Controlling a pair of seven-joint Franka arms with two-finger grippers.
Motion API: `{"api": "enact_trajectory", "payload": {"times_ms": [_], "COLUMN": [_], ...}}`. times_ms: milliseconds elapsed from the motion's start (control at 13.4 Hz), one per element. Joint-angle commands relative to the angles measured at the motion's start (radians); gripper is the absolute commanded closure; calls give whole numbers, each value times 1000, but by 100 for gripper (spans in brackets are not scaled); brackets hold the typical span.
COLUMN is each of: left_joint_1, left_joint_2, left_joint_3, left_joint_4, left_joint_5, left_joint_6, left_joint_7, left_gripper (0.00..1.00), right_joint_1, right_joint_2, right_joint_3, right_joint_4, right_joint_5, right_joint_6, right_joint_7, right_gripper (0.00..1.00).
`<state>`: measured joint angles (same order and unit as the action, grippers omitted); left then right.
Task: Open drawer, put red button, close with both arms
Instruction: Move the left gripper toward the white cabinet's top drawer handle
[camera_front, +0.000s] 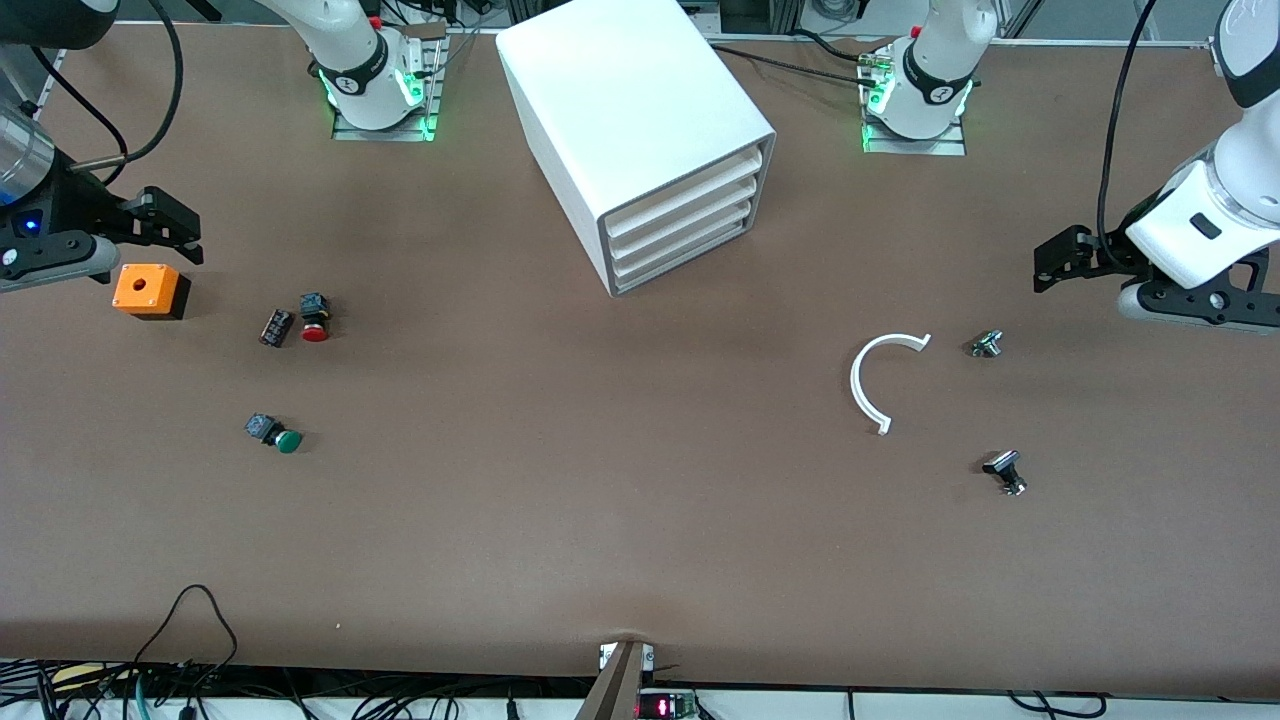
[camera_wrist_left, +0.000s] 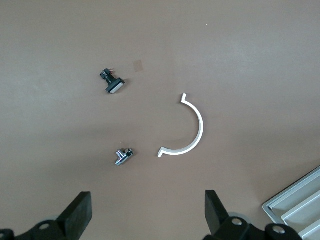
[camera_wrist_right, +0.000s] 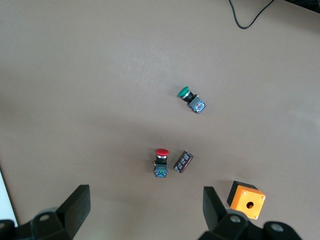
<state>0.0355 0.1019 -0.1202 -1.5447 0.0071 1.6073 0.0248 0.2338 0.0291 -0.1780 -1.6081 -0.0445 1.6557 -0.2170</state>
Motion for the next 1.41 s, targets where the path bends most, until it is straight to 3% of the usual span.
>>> {"api": "enact_trajectory", "payload": {"times_ms": [0, 372, 967, 1340], "left_joint_1": [4, -5, -120, -198], "left_joint_2": [1, 21, 133, 254], "left_joint_3": [-6, -13, -18, -18], "left_joint_4": [3, 0, -3, -3], "left_joint_5": [-10, -25, -295, -456], "left_joint_6": [-1, -32, -108, -104], "left_joint_7": [27, 26, 27, 29], "left_gripper": [1, 1, 1, 1], "right_joint_1": [-1, -1, -10, -13], "right_joint_2": [-3, -1, 5, 25], "right_joint_3": [6, 6, 0, -6], "right_joint_4": [14, 14, 14, 31], "right_joint_5": [-8, 4, 25, 32], "right_joint_6": [-16, -16, -10, -7], "right_joint_7": [13, 13, 11, -1], "right_gripper": [0, 0, 0, 0]}}
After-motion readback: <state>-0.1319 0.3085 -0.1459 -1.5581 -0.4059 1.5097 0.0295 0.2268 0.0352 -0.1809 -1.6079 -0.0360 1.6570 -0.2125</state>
